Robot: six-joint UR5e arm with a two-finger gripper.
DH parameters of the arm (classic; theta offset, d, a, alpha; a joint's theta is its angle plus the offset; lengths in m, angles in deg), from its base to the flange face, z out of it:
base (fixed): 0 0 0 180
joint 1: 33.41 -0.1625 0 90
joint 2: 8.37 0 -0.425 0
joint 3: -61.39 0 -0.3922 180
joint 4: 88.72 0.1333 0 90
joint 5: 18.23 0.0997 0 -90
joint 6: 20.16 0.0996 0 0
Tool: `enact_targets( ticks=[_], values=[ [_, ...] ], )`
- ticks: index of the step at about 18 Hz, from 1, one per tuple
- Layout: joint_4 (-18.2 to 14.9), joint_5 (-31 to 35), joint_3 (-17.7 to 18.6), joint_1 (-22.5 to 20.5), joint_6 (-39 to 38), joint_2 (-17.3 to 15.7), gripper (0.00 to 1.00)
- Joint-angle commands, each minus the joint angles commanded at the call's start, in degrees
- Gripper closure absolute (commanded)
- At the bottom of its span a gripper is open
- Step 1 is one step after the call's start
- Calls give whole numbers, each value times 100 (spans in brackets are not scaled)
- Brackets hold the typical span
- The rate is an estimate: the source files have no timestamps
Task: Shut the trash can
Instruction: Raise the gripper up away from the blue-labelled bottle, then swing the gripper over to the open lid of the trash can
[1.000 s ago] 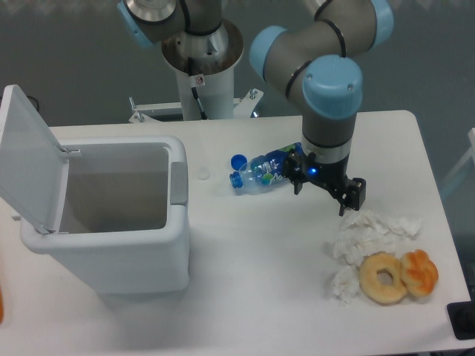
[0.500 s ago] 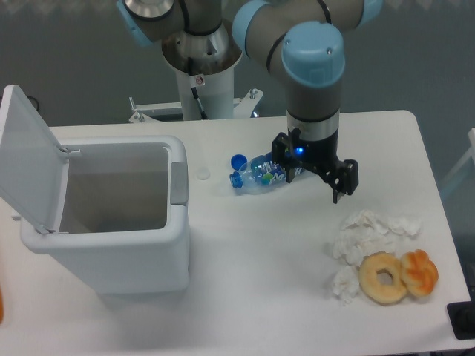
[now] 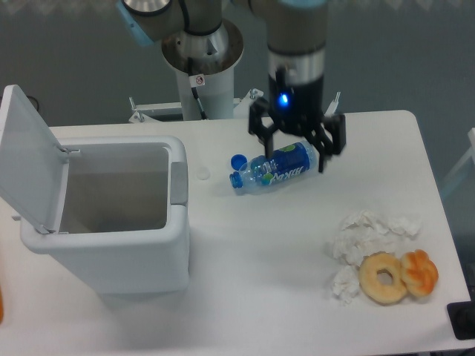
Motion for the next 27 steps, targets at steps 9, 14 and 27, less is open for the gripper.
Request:
enact_targets(
  ticks=[9,14,27],
  values=[
    [254,-1065,-158,473,-3691,-564,0],
    [263,-1065,-220,1115,-4527,-616,0],
    [360,-1162,-817,2276,-5082,-213,0]
  ],
)
